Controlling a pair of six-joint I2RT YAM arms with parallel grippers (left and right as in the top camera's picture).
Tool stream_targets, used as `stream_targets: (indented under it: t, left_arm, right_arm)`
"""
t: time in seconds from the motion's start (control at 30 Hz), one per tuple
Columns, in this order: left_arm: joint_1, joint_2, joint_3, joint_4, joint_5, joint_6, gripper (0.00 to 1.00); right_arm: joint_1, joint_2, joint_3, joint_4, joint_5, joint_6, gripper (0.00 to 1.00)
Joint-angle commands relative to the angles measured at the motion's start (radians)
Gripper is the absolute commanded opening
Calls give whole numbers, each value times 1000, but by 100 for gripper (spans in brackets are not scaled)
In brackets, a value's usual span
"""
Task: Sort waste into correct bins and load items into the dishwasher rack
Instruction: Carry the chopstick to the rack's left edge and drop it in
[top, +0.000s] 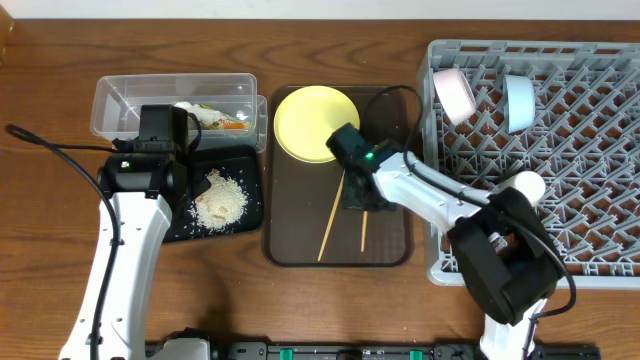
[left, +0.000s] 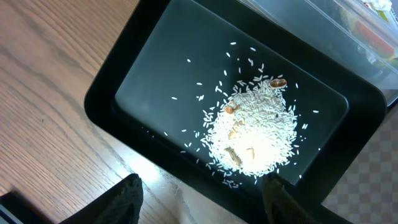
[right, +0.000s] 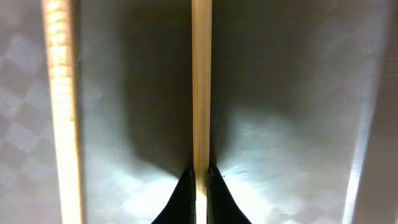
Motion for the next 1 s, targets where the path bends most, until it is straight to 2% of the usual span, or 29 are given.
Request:
stream_targets:
  t: [0.0,0.33,0.5,0.67,0.97]
  left_arm:
    - [5,-14,-10,-3,-2,10,64]
    - [5,-14,-10,-2,-2,10,64]
    - [5,-14,-10,2,-2,10,64]
    - [5,-14,-10,5,-2,10,64]
    - [5,-14,-10,5,-2,10,64]
  right_arm:
    - [-52,-83,-7,-9,6,-97,1]
    - [-224,-403,-7,-75,2,-392,1]
    - [-299,-459,-8,-168,7,-497,1]
    - [-359,-442,-35,-218,11,-513,1]
    - [-409,-420,-136,-148,44,-512,1]
